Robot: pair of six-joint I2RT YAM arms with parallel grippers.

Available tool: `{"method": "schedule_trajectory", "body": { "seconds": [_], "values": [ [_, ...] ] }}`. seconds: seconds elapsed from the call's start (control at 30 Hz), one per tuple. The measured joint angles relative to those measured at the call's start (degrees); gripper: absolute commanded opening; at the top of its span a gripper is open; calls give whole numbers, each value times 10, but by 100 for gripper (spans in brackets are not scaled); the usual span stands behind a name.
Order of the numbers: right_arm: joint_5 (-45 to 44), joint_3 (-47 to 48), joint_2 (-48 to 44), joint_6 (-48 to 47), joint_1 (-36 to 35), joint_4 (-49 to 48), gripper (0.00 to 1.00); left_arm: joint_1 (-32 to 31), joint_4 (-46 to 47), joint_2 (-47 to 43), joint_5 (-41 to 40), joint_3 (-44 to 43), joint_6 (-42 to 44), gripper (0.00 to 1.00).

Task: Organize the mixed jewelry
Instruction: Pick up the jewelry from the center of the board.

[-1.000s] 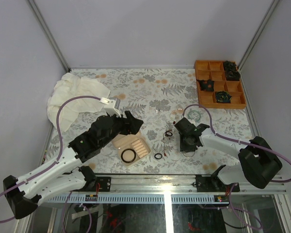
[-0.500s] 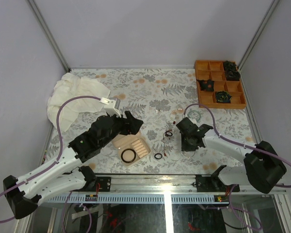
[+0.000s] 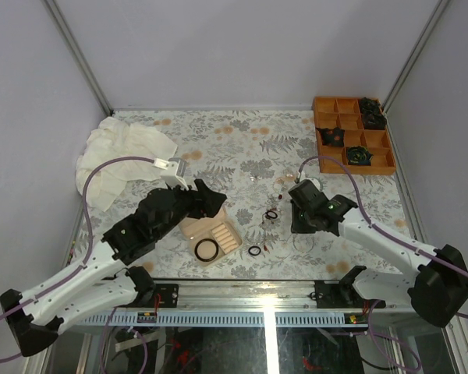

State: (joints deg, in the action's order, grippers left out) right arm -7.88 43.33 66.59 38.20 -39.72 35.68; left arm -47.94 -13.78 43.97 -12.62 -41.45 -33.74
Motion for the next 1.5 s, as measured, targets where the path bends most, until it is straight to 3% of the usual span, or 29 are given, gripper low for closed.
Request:
{"method": "schedule_trajectory", "body": {
  "seconds": [0.73,1.5],
  "values": [
    [-22,221,41,-31,-73,72,17,0,-73,-113,-11,0,-31,73],
    [-47,402,140,-57,-125,111,17,0,-110,-146,-35,2,-44,73]
  ]
}}
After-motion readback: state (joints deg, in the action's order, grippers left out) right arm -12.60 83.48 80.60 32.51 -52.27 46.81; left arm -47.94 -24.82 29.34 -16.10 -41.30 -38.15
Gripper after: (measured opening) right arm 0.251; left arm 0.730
